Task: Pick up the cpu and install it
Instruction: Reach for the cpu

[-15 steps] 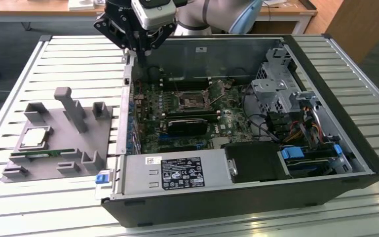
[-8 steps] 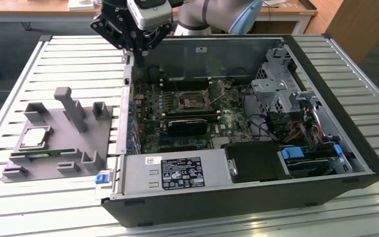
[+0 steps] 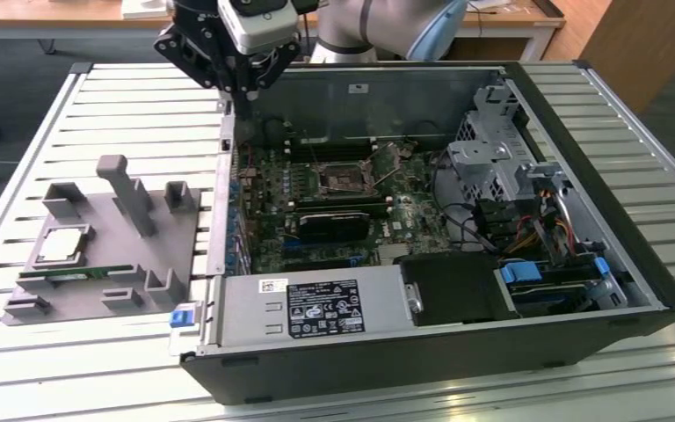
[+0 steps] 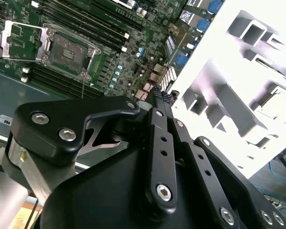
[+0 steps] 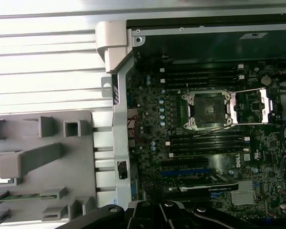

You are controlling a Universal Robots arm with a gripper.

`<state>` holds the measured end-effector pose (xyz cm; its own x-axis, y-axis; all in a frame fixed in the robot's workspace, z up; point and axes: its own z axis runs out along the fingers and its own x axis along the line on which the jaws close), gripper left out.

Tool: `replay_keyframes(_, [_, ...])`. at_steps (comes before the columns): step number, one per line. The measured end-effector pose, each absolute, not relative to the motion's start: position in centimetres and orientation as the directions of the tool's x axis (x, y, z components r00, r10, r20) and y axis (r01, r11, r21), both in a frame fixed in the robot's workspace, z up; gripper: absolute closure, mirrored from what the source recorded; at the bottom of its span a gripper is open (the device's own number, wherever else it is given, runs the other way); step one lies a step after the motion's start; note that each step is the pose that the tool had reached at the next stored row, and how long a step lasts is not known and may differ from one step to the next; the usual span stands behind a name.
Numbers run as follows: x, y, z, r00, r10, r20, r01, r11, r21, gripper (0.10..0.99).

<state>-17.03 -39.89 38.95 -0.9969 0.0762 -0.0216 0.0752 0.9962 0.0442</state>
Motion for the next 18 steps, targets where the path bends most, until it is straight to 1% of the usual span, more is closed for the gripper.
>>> replay_keyframes(18, [-18.07,-39.89,38.83,-0.997,0.076,-0.020,0.075,0.996,0.044,0.980])
